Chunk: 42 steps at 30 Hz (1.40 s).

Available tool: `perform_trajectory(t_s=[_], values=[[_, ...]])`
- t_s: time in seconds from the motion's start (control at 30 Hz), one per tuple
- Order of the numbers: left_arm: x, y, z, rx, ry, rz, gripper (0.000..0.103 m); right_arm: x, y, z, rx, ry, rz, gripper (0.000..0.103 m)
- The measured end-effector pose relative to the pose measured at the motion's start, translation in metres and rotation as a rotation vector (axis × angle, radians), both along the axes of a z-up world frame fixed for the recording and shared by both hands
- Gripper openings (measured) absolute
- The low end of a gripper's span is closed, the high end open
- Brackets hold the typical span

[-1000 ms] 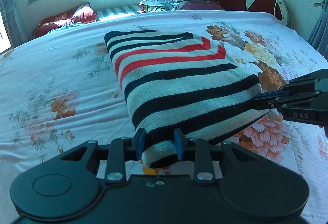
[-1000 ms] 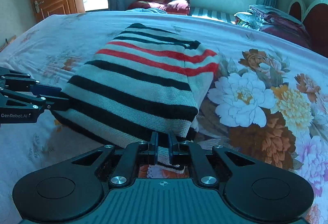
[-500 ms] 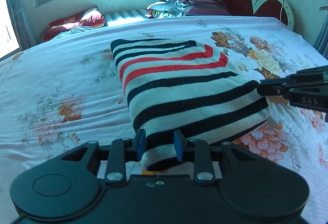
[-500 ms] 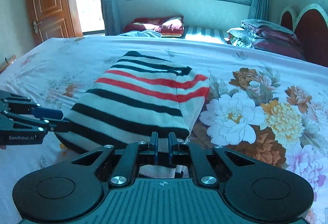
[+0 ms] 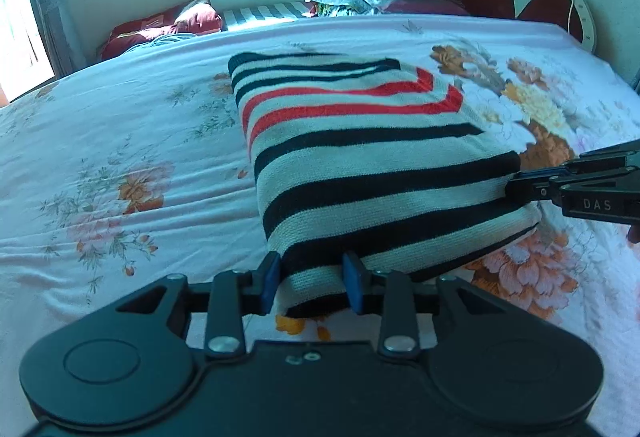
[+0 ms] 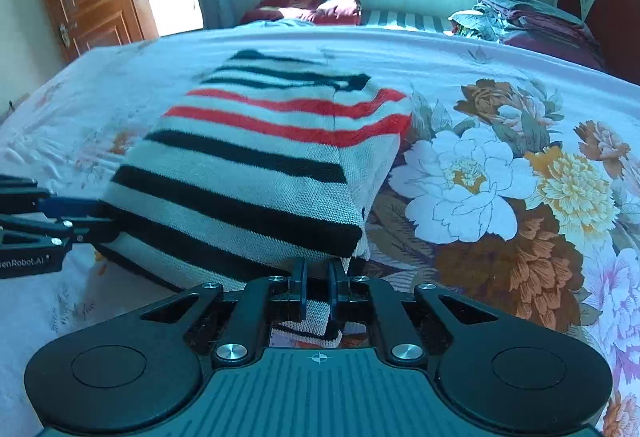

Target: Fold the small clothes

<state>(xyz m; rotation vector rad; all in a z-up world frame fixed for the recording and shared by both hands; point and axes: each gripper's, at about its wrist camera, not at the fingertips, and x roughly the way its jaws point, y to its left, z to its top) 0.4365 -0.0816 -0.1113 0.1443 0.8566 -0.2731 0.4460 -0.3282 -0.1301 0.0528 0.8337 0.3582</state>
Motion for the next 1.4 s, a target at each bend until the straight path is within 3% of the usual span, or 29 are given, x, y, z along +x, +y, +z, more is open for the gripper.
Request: perform_trajectory(t_s=[0.03, 0.07, 0.1, 0.13, 0.17, 0.23, 0.37, 0.5, 0.6, 0.73, 0.83, 0.9, 0.97, 1.03, 1.17, 1.23, 1.27, 1.3, 1.4], values=[[-0.003, 0.004, 0.007, -0.031, -0.022, 0.016, 0.078, -0.004, -0.008, 0.010, 0.041, -0.034, -0.028, 0.019], [-0.006, 0.010, 0.015, -0.054, -0.073, 0.052, 0.102, -0.007, -0.017, 0.018, 0.085, -0.068, -0.064, 0.039], [-0.007, 0.014, 0.021, -0.076, -0.118, 0.067, 0.097, -0.008, -0.024, 0.023, 0.114, -0.091, -0.092, 0.084], [-0.001, 0.018, 0.025, -0.096, -0.105, 0.062, 0.092, -0.007, -0.032, 0.026, 0.145, -0.113, -0.107, 0.087], [0.008, 0.020, 0.026, -0.108, -0.071, 0.064, 0.084, 0.000, -0.037, 0.025, 0.164, -0.099, -0.101, 0.086], [0.026, 0.022, 0.026, -0.126, -0.055, 0.085, 0.079, 0.020, -0.043, 0.017, 0.209, -0.030, -0.106, 0.081], [0.063, 0.032, 0.012, -0.230, 0.033, 0.141, 0.087, 0.055, -0.061, -0.007, 0.384, 0.087, -0.132, 0.078], [0.079, 0.033, -0.003, -0.237, 0.078, 0.189, 0.096, 0.081, -0.079, -0.028, 0.544, 0.185, -0.153, 0.075], [0.090, 0.037, -0.016, -0.269, 0.135, 0.207, 0.097, 0.096, -0.085, -0.040, 0.601, 0.250, -0.138, 0.075], [0.112, 0.049, -0.036, -0.399, 0.259, 0.208, 0.103, 0.102, -0.087, -0.048, 0.655, 0.292, -0.120, 0.075], [0.124, 0.054, -0.045, -0.467, 0.293, 0.209, 0.103, 0.105, -0.085, -0.048, 0.663, 0.302, -0.090, 0.075], [0.130, 0.054, -0.044, -0.465, 0.291, 0.194, 0.101, 0.106, -0.081, -0.048, 0.658, 0.304, -0.062, 0.075], [0.135, 0.053, -0.043, -0.468, 0.291, 0.173, 0.093, 0.108, -0.082, -0.047, 0.664, 0.314, -0.047, 0.075], [0.139, 0.052, -0.042, -0.474, 0.293, 0.150, 0.087, 0.111, -0.084, -0.048, 0.660, 0.325, -0.038, 0.066], [0.147, 0.043, -0.041, -0.445, 0.291, 0.135, 0.087, 0.118, -0.091, -0.055, 0.679, 0.341, -0.055, 0.061], [0.148, 0.040, -0.041, -0.443, 0.284, 0.137, 0.081, 0.123, -0.082, -0.052, 0.649, 0.326, -0.055, 0.061], [0.149, 0.038, -0.042, -0.451, 0.283, 0.133, 0.074, 0.126, -0.077, -0.050, 0.625, 0.315, -0.048, 0.061], [0.150, 0.036, -0.041, -0.448, 0.281, 0.138, 0.074, 0.128, -0.071, -0.047, 0.598, 0.304, -0.046, 0.061], [0.151, 0.027, -0.039, -0.422, 0.267, 0.146, 0.069, 0.132, -0.053, -0.038, 0.486, 0.270, -0.032, 0.047]])
